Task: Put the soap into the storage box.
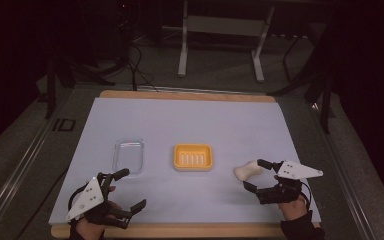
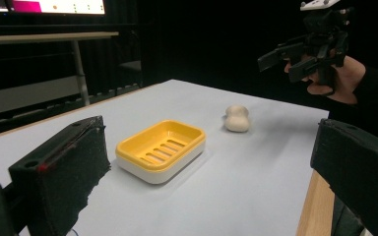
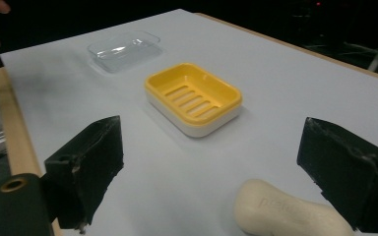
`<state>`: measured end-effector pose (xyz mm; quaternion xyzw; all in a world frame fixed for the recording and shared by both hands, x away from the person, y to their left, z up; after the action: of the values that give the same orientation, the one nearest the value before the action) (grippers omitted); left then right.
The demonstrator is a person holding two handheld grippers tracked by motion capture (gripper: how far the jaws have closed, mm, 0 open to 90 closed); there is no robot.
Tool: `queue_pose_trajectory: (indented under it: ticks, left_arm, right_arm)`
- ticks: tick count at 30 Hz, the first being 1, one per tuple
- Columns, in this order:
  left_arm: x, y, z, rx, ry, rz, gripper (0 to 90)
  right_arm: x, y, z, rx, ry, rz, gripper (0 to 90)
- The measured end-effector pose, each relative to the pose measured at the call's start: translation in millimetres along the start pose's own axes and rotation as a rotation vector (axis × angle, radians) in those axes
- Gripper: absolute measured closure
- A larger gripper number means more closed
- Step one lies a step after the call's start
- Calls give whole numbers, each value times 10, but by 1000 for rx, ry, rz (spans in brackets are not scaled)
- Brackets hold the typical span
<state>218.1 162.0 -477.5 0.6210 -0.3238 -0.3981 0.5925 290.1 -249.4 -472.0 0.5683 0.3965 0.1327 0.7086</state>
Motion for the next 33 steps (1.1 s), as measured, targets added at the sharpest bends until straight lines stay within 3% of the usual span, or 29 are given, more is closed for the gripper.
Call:
queue_pose_trajectory:
  ticks: [9, 16, 19, 24, 33]
  left_arm:
    - [-6, 0, 1, -3, -1, -3, 12]
    - [-17, 0, -5, 1, 4, -3, 12]
    - [-16, -2, -4, 1, 7, -6, 12]
    - [-9, -8, -10, 1, 10, -12, 12]
    - [-1, -19, -13, 5, 12, -26, 12]
  right_arm:
    - [-24, 26, -5, -21, 12, 6, 101]
    - [35, -16, -101, -106, 82, -64, 105]
    - [62, -35, -107, -112, 114, -73, 124]
    - [73, -42, -94, -152, 164, -148, 123]
    - [42, -16, -43, -165, 240, -298, 134]
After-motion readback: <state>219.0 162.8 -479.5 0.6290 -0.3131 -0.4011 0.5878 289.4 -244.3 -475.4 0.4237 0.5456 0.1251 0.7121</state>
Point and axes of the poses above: each handheld gripper's, and its own axes: x roughly forward along the jaws, y roughly out of its top, z roughly to its right, the point moved 5 cm from there along x, roughly forward along the jaws, and after that the axes turned 9 degrees about -y, right-handed, at the moved point
